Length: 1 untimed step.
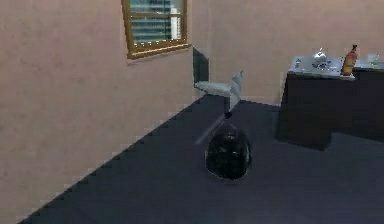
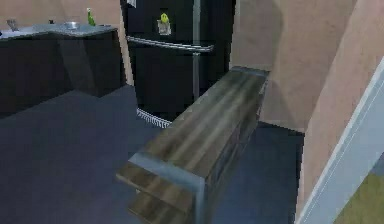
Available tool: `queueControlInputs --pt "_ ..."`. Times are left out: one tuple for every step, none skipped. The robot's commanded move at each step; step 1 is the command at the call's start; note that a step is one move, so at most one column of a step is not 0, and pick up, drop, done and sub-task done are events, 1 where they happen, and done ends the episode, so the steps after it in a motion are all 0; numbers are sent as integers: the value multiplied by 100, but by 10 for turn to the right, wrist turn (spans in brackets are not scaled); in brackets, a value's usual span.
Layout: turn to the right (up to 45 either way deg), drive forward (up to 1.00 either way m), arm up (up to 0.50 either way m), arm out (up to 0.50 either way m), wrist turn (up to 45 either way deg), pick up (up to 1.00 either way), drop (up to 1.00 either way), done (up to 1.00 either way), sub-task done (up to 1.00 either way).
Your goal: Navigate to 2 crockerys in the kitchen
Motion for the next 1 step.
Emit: queueControlInputs --pt "360 0 0 0 0 0 0 0 0"
